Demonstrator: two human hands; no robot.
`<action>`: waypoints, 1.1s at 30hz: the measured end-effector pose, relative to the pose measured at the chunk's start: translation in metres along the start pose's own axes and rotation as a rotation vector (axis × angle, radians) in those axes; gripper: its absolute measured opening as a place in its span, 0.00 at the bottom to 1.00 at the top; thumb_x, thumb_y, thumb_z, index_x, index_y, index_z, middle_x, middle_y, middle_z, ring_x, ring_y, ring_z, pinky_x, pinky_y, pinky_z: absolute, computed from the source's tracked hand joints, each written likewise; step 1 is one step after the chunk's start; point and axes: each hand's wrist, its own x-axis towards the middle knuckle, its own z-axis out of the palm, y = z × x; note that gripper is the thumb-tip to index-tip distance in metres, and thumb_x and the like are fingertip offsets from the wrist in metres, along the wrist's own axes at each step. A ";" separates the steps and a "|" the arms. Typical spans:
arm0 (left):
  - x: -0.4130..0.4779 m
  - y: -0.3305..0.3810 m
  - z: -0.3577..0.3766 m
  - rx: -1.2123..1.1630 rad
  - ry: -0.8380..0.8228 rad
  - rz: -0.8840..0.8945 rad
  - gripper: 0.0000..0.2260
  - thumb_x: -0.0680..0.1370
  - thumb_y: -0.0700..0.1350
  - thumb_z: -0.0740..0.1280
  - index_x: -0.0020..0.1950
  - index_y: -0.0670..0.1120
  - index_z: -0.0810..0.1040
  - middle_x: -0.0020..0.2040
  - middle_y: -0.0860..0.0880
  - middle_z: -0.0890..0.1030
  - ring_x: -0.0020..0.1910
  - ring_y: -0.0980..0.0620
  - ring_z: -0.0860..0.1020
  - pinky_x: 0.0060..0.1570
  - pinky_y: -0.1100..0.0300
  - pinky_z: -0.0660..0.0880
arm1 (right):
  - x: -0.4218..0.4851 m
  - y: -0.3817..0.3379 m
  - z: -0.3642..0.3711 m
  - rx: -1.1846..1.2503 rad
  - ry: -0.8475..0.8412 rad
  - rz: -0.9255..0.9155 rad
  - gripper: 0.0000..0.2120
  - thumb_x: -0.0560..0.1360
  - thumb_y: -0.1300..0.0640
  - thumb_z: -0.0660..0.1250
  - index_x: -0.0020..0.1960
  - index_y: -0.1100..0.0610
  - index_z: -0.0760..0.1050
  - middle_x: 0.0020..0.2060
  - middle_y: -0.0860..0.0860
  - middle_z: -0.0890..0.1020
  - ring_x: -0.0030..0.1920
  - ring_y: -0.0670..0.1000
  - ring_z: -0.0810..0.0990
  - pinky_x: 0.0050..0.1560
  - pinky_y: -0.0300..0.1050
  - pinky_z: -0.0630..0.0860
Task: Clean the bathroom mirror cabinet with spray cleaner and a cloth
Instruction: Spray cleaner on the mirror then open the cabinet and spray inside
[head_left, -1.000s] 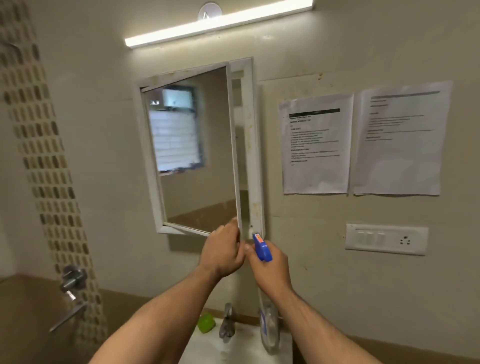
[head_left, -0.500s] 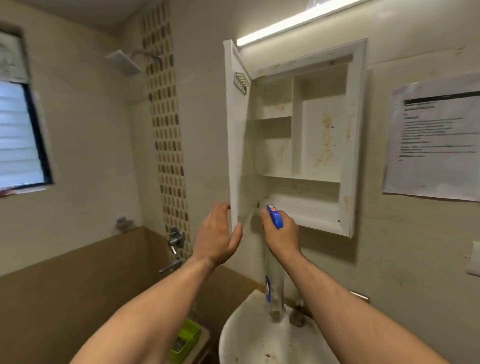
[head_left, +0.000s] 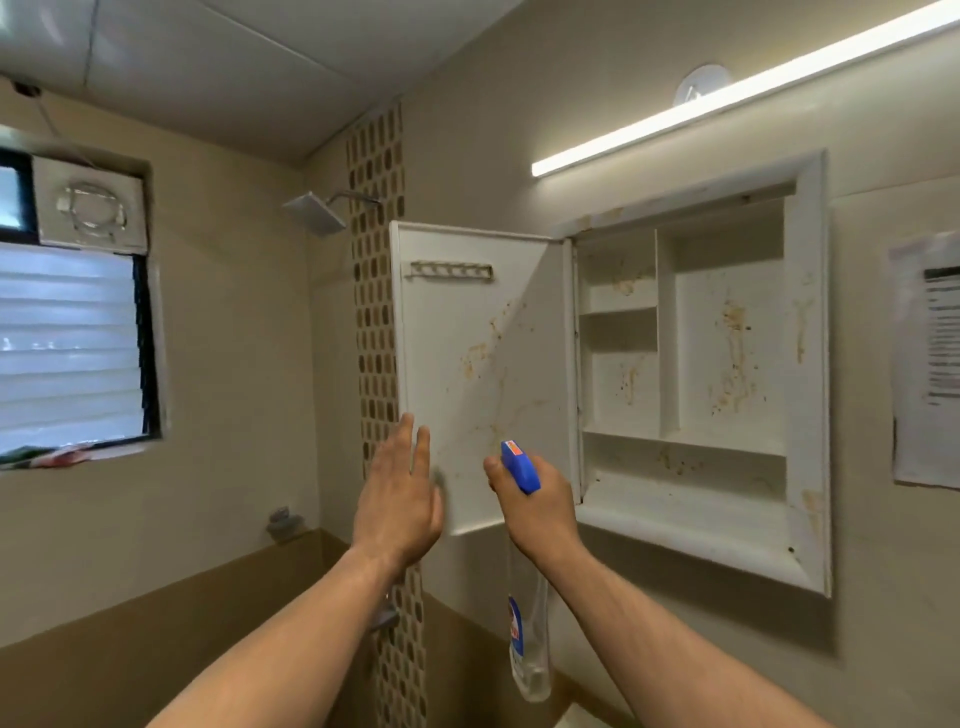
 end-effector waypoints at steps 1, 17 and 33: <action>0.009 -0.003 0.000 0.028 0.024 0.029 0.37 0.83 0.55 0.58 0.85 0.45 0.42 0.84 0.43 0.37 0.84 0.45 0.37 0.81 0.49 0.39 | 0.006 -0.003 0.000 0.019 0.008 0.003 0.13 0.79 0.45 0.70 0.52 0.54 0.76 0.41 0.48 0.80 0.40 0.45 0.78 0.42 0.37 0.76; 0.173 0.008 -0.065 0.278 0.243 0.208 0.34 0.83 0.61 0.43 0.84 0.44 0.39 0.83 0.42 0.32 0.82 0.45 0.31 0.82 0.43 0.37 | 0.176 -0.110 -0.067 0.026 0.274 -0.254 0.15 0.82 0.40 0.63 0.46 0.49 0.79 0.36 0.50 0.85 0.31 0.43 0.83 0.29 0.30 0.74; 0.181 0.008 -0.078 0.473 0.255 0.143 0.34 0.83 0.58 0.45 0.85 0.42 0.46 0.85 0.42 0.41 0.84 0.45 0.37 0.82 0.45 0.38 | 0.231 -0.102 -0.086 0.163 0.080 -0.383 0.10 0.81 0.47 0.68 0.46 0.52 0.80 0.34 0.57 0.82 0.29 0.45 0.80 0.32 0.38 0.81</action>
